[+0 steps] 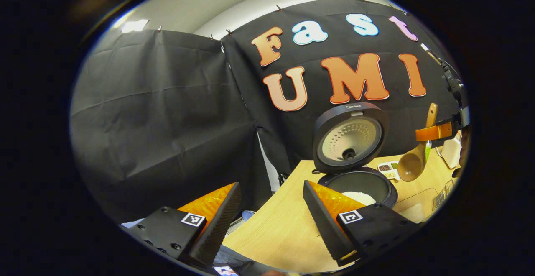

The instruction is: Close the left gripper, press the button to open the rice cooker; take a wooden spoon from the chopstick holder with the right hand, scoop a spoonful of rice and pour it into the rice cooker, then put the wooden spoon back into the chopstick holder.

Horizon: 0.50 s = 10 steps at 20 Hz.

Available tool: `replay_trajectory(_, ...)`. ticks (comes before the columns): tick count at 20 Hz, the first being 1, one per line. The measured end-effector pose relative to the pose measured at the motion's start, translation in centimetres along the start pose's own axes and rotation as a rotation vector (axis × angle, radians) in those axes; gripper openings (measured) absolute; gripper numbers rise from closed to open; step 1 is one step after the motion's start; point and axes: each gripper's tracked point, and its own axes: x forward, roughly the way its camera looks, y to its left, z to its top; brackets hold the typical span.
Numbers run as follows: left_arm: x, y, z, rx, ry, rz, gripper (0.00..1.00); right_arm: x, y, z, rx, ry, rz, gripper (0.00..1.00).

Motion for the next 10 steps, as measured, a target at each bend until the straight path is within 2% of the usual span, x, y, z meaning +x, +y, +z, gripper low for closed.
replay_trajectory(1,0.0,-0.6,0.1,0.000,0.001,-0.014,0.93,-0.6,-1.2,-0.3,0.018,0.001,-0.019,0.08)
replay_trajectory(2,0.0,-1.2,0.1,0.000,0.001,-0.026,1.00,-1.2,-2.4,-0.8,0.040,0.007,-0.041,0.08)
replay_trajectory(3,0.0,-1.8,0.2,0.004,0.002,-0.038,1.00,-2.0,-3.6,-1.2,0.057,0.011,-0.059,0.08)
replay_trajectory(4,-0.1,-2.4,0.3,0.007,0.001,-0.051,0.93,-2.7,-4.8,-1.5,0.073,0.014,-0.082,0.08)
replay_trajectory(5,-0.1,-3.1,0.3,0.009,0.002,-0.065,0.93,-3.4,-6.2,-1.9,0.086,0.016,-0.105,0.08)
replay_trajectory(6,-0.2,-3.9,0.2,0.010,0.008,-0.080,1.00,-3.9,-7.5,-2.2,0.098,0.018,-0.128,0.08)
replay_trajectory(7,-0.3,-4.8,0.2,0.010,0.013,-0.099,0.93,-4.8,-8.6,-2.5,0.107,0.021,-0.149,0.08)
replay_trajectory(8,-0.4,-5.8,0.3,0.012,0.013,-0.121,1.00,-5.5,-9.8,-2.8,0.122,0.021,-0.169,0.08)
replay_trajectory(9,-0.4,-6.7,0.5,0.020,0.010,-0.136,1.00,-6.2,-11.0,-3.2,0.136,0.019,-0.189,0.08)
replay_trajectory(10,-0.5,-7.4,0.8,0.030,0.004,-0.150,0.93,-6.8,-12.1,-3.4,0.152,0.018,-0.211,0.08)
